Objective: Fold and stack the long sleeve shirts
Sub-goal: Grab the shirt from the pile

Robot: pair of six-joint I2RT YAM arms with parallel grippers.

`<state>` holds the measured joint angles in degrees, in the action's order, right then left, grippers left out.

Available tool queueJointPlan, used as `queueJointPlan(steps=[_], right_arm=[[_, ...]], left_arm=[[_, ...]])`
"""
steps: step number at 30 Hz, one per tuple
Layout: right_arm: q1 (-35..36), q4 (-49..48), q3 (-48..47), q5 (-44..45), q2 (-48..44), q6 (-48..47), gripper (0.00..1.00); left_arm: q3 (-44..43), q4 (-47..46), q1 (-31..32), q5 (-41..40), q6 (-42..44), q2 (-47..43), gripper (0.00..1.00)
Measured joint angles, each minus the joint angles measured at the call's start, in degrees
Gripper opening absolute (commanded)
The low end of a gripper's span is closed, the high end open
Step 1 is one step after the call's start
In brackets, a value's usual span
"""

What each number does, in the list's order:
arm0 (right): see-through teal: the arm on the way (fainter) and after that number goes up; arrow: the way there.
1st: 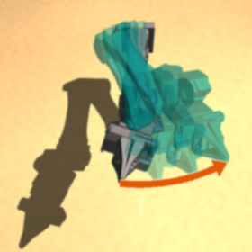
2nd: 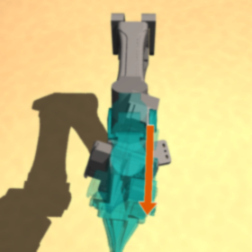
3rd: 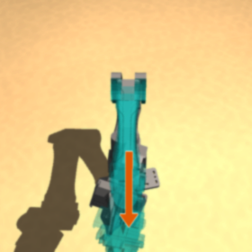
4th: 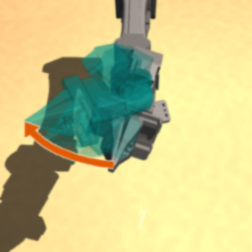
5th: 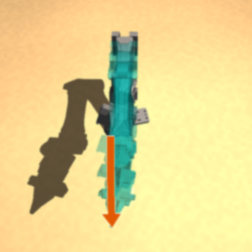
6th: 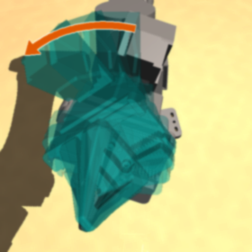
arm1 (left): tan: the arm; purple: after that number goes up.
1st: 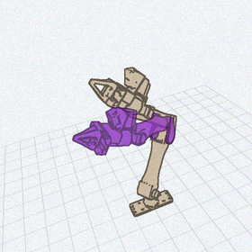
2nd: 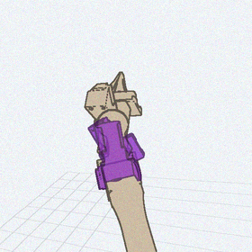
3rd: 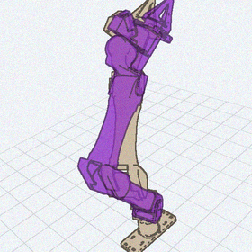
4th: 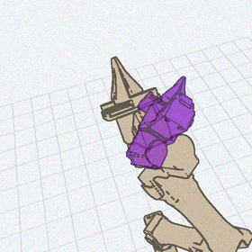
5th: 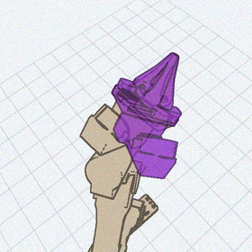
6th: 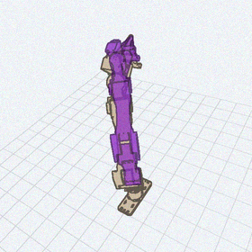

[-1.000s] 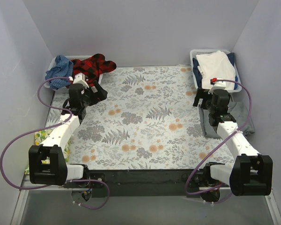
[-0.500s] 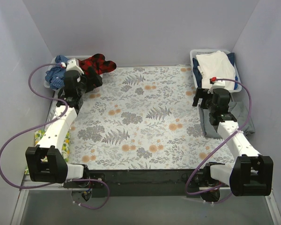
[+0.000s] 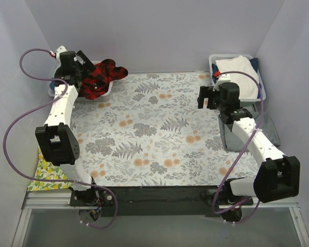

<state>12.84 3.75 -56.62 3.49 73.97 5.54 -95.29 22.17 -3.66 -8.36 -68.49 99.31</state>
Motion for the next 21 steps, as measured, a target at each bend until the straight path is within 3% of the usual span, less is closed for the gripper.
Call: queueJointPlan(steps=[12, 16, 21], right_arm=[[8.37, 3.48, -1.40, 0.13, 5.44, -0.13, 0.99], [9.35, 4.00, -2.10, 0.13, 7.89, -0.15, 0.99], [9.60, 5.18, -4.87, 0.20, 10.23, -0.20, 0.99]], left_arm=[[-4.02, 3.52, -8.41, 2.10, 0.96, 3.69, 0.98], [-8.33, 3.50, -8.76, 10.84, 1.88, 5.09, 0.93], [-7.10, 4.35, -7.02, 20.37, 1.57, 6.08, 0.94]])
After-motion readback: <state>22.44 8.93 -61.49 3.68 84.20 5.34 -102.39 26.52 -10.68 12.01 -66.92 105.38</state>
